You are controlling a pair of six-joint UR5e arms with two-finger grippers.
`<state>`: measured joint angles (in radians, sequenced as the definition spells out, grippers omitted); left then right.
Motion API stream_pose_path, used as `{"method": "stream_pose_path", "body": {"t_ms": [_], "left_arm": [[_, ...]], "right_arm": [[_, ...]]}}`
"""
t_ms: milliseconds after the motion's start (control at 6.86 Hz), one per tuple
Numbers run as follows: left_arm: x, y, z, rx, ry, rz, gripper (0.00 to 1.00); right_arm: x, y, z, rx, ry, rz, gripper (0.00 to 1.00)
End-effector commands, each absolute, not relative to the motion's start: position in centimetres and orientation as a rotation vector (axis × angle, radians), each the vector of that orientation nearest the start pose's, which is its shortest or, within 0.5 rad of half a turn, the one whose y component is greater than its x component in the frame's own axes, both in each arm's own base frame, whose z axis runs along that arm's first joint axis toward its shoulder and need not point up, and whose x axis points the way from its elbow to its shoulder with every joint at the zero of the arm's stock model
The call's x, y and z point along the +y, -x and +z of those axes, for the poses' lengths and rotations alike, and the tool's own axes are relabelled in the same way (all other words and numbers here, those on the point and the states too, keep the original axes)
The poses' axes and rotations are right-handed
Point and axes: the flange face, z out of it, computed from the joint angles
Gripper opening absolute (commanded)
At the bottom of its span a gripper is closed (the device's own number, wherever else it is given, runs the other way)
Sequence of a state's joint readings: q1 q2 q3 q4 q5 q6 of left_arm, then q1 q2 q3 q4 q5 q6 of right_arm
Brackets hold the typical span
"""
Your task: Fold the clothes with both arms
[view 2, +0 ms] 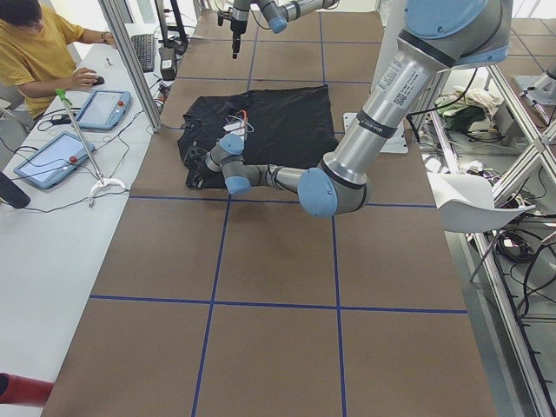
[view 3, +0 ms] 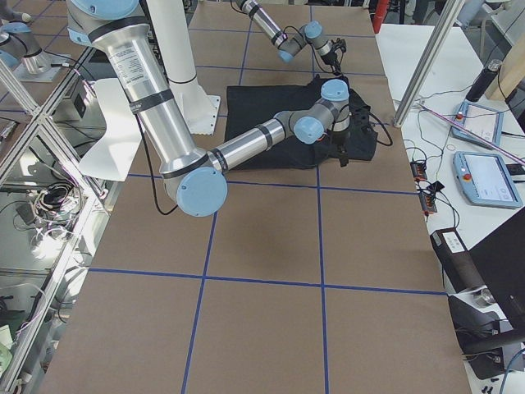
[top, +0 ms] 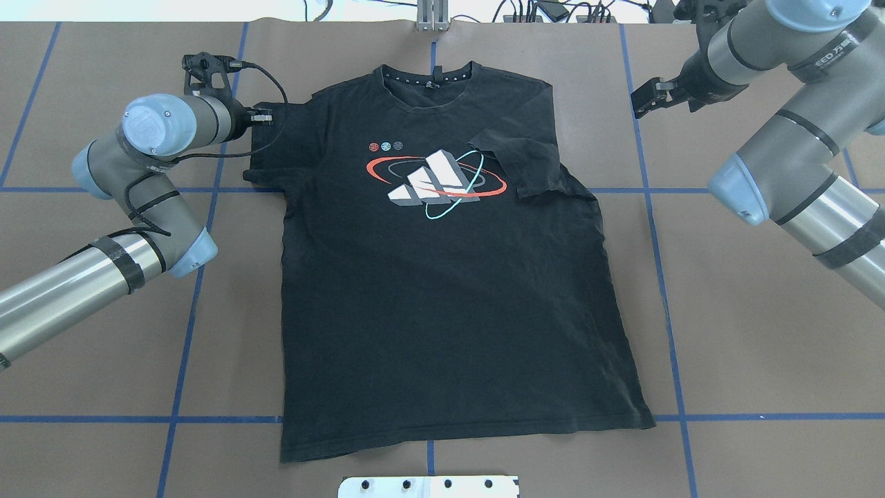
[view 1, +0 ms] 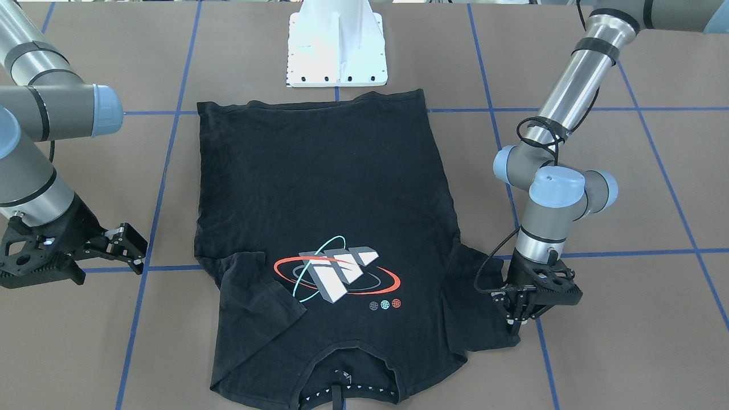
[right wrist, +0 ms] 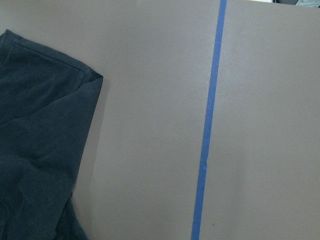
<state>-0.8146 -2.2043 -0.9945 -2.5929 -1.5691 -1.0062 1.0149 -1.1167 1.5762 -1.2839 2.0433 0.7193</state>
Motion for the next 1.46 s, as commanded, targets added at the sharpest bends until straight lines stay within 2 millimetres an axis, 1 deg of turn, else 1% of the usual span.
{"method": "stream_pose_path", "body": {"t_ms": [0, 292, 437, 583, 729, 875, 1021, 1166, 1312], "left_arm": [[-65.4, -42.9, 40.3, 0.889, -0.729, -0.232, 0.0], [-64.8, -42.3, 36.2, 0.917, -0.745, -0.238, 0.0], [-64.4, -42.1, 34.0, 0.92, -0.697, -0.297, 0.0], [-63.5, -42.2, 31.2, 0.92, -0.643, -0.352, 0.0], [-61.7, -43.8, 29.2, 0.927, -0.601, -0.364, 0.0], [-60.8, -45.6, 27.7, 0.947, -0.561, -0.396, 0.0], [-60.3, -46.9, 26.6, 0.942, -0.556, -0.395, 0.0], [-59.5, -49.1, 25.4, 0.948, -0.535, -0.434, 0.0], [-59.4, -50.3, 25.2, 0.941, -0.524, -0.441, 0.0]], "right_arm": [[-61.7, 28.0, 36.6, -0.799, -0.321, -0.022, 1.0], [-61.7, 28.0, 36.2, -0.803, -0.324, -0.019, 1.0], [-61.7, 28.0, 36.2, -0.803, -0.324, -0.018, 1.0], [-61.7, 27.9, 36.1, -0.805, -0.327, -0.017, 1.0], [-61.7, 27.9, 36.0, -0.805, -0.327, -0.017, 1.0], [-61.7, 27.9, 36.0, -0.805, -0.326, -0.016, 1.0], [-61.6, 28.0, 36.0, -0.805, -0.326, -0.017, 1.0], [-61.6, 27.9, 36.1, -0.805, -0.326, -0.016, 1.0], [-61.6, 27.9, 36.1, -0.805, -0.326, -0.016, 1.0]]}}
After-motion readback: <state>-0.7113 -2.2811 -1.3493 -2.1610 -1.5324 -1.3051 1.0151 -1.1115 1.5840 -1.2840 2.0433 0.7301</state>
